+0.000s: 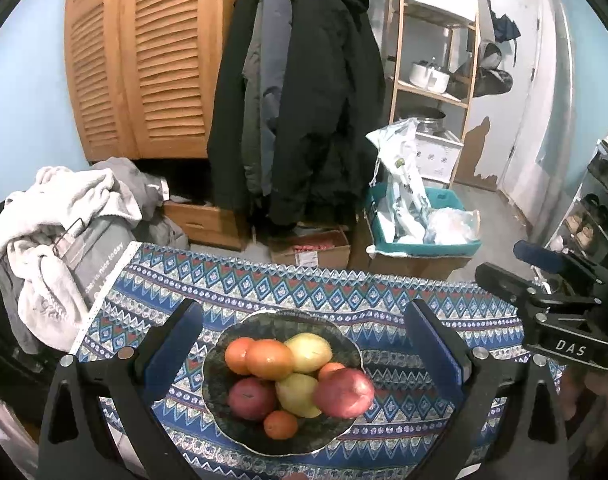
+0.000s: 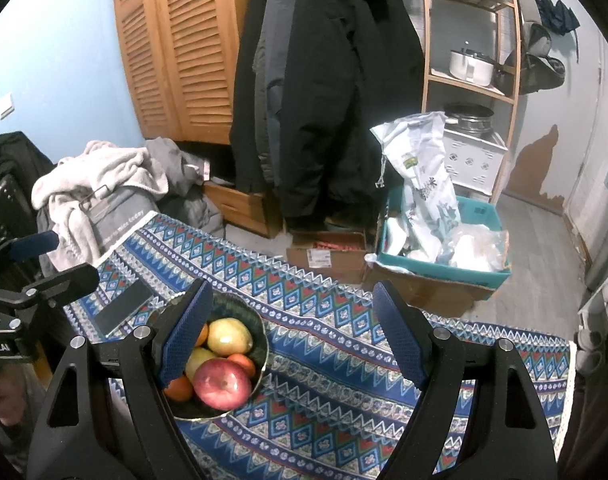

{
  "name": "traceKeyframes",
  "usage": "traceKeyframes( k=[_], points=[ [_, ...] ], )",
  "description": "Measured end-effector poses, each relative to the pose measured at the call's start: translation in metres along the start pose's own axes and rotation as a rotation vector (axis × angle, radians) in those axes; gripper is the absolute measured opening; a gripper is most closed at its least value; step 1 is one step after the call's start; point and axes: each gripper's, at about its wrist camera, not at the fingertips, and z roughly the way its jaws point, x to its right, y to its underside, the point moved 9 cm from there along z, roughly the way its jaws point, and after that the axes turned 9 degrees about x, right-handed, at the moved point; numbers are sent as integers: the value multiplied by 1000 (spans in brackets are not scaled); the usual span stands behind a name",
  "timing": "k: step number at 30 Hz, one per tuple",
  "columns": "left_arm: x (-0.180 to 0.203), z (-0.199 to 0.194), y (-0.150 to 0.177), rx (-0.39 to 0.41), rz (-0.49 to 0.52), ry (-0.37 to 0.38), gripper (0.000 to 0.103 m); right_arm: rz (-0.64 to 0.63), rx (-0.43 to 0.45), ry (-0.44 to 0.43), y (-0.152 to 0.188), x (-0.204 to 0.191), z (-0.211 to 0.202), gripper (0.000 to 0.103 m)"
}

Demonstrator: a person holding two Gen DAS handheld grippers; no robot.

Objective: Organize fruits

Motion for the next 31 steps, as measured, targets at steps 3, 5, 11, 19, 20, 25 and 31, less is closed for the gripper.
traceKeyframes(
  k=[3,5,11,19,20,25,31],
  points=[
    [-2,1,1,-6,2,-17,102,0,0,0,0,0,0,81],
    [-3,1,1,-9,4,-32,102,1,-2,0,0,0,0,81],
    [-7,1,0,-12,-10,-39,102,-1,-1,1,1,1,0,81],
    [-8,2,0,-16,-13,-39,102,-1,-3,3,1,7,0,81],
    [-8,2,1,-17,-13,-39,102,-1,-2,2,1,7,0,81],
    [-5,2,1,-22,-7,-25,102,-1,-4,3,1,6,0,81],
    [-5,4,2,-32,-5,-25,102,-2,-3,4,1,7,0,81]
  ],
)
